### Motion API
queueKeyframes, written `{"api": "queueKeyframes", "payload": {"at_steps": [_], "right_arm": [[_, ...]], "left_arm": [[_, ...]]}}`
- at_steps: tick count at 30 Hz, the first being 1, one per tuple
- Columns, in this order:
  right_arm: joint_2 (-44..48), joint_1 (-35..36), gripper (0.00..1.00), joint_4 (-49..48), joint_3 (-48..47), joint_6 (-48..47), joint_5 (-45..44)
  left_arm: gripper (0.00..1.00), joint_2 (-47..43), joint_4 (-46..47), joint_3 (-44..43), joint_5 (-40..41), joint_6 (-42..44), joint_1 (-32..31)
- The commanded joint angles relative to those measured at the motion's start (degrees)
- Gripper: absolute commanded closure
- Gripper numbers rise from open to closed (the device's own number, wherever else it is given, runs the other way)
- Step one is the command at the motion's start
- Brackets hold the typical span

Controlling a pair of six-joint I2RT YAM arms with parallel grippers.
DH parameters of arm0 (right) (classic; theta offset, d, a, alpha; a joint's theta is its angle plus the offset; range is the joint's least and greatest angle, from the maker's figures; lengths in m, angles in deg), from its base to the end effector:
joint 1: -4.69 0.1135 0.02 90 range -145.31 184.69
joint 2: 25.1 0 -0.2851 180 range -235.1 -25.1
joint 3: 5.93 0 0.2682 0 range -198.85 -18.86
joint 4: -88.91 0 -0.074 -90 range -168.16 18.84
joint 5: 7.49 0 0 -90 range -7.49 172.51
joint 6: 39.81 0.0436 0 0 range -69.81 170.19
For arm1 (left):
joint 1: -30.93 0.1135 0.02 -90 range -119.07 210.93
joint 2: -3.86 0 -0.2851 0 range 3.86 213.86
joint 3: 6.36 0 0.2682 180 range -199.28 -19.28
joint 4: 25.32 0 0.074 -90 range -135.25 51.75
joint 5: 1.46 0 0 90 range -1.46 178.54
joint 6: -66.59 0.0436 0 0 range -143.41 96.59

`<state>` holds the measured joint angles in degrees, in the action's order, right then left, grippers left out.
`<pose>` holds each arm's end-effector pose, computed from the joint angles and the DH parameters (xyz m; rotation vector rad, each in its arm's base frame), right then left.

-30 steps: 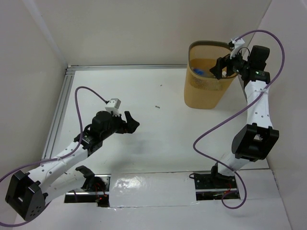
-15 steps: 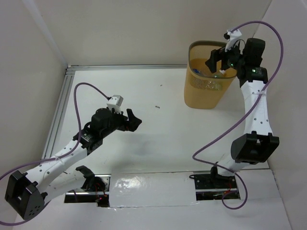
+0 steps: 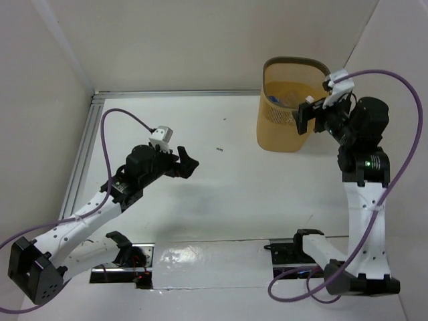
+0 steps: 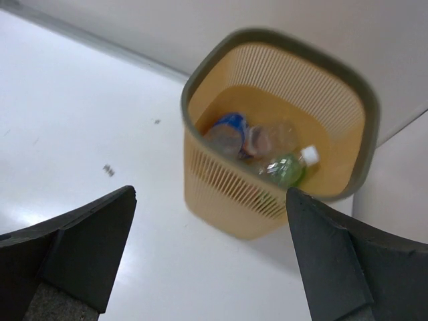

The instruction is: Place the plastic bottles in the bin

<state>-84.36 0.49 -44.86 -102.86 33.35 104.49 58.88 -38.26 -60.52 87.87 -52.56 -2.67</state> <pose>0.2004 0.0016 0.5054 -0.4658 1.6449 0.0570 0.1987 -0.1326 0.3150 0.0817 1.8813 -0.7781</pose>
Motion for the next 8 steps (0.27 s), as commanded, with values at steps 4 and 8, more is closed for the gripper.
{"api": "queueKeyframes", "payload": {"at_steps": [4,8], "right_arm": [[7.5,0.9,0.0,6.7,15.1,2.0,-0.2],[10.0,0.9,0.0,5.1,21.0,2.0,-1.2]], "left_arm": [[0.0,2.2,1.5,-4.4,-2.4,2.3,-0.3],[0.0,2.2,1.5,-4.4,-2.4,1.7,-0.3]]}}
